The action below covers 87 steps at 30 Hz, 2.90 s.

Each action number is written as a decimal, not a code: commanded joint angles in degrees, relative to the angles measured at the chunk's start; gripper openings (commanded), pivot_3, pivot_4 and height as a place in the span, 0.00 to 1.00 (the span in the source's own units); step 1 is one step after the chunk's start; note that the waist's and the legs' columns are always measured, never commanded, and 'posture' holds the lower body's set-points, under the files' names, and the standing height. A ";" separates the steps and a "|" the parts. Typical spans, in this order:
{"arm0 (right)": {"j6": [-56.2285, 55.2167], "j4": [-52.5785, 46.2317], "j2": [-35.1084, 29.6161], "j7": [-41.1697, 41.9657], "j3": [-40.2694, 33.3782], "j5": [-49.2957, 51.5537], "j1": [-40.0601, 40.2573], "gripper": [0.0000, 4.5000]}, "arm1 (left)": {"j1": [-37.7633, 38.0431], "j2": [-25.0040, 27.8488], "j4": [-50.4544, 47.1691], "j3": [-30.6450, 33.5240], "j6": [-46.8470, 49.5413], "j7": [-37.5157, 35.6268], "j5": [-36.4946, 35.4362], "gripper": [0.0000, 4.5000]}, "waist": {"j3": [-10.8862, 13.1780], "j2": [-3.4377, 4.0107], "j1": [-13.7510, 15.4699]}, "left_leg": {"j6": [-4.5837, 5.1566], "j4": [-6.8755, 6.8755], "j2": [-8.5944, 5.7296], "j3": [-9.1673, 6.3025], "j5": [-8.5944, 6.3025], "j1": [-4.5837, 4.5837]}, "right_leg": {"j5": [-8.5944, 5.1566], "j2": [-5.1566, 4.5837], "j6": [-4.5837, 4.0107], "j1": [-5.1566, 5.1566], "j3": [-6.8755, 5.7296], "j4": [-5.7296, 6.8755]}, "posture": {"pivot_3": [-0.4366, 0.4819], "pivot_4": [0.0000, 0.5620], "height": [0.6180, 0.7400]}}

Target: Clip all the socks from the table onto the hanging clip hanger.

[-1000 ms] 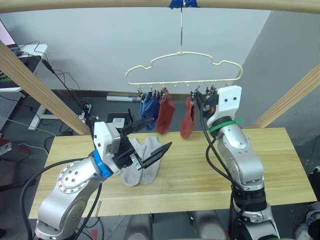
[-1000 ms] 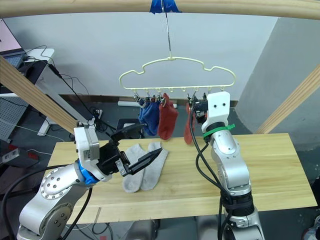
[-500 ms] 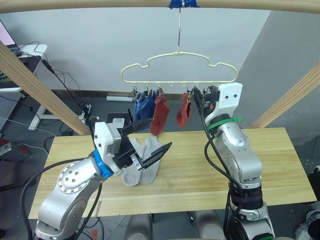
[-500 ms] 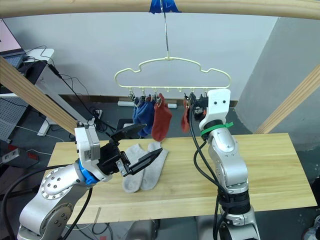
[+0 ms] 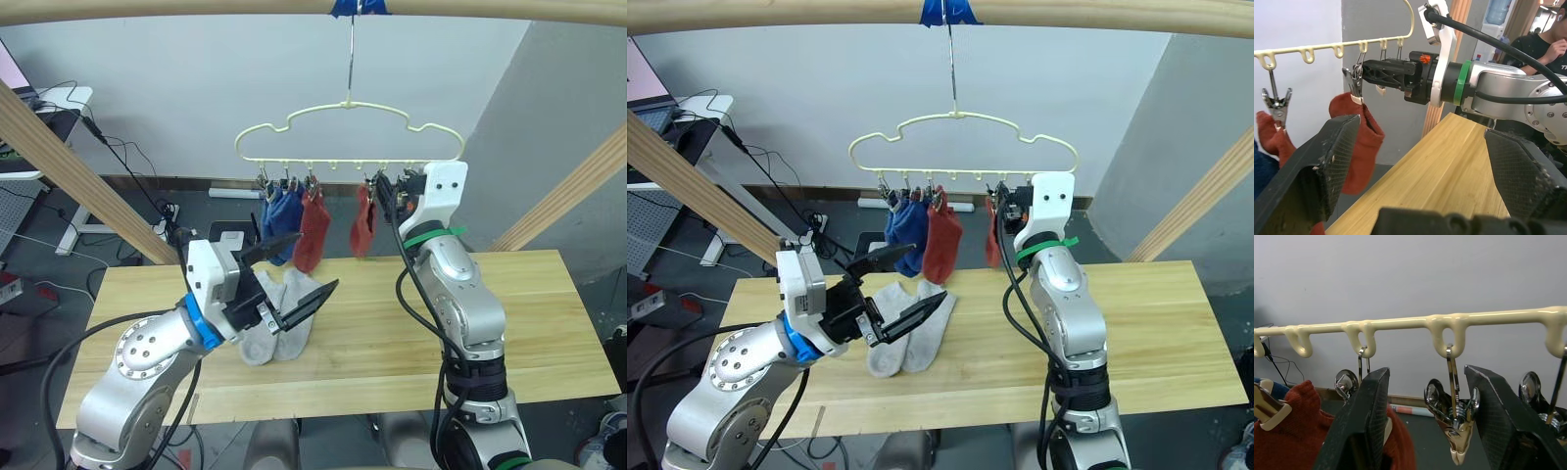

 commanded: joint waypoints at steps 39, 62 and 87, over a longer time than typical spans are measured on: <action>-0.56 -1.35 -0.28 -0.96 -0.42 1.97 -2.17 0.36 | 2.85 -1.43 -1.97 -0.85 -2.84 -1.88 1.85 1.00 | 0.01 0.02 -0.01 | 0.00 -0.03 0.00 0.00 0.00 -0.01 | -0.01 0.00 -0.01 -0.02 0.00 -0.01 | 0.41 0.49 1.00; -0.12 -2.40 -0.79 -0.94 0.10 2.04 -2.35 0.36 | 0.10 -1.29 -2.97 -2.30 -0.60 0.03 1.41 1.00 | 0.02 0.02 -0.04 | 0.00 -0.06 0.00 0.00 0.00 -0.02 | -0.01 0.00 -0.01 -0.04 0.00 -0.03 | 0.40 0.48 1.00; 17.04 -1.31 -22.89 22.05 -7.40 20.02 -7.08 0.00 | 3.40 1.76 17.50 -0.31 6.27 5.56 11.94 1.00 | 0.01 0.02 -0.25 | 0.02 -0.06 -0.02 0.01 -0.01 0.00 | -0.01 0.00 -0.01 -0.02 -0.02 -0.03 | 0.35 0.47 1.00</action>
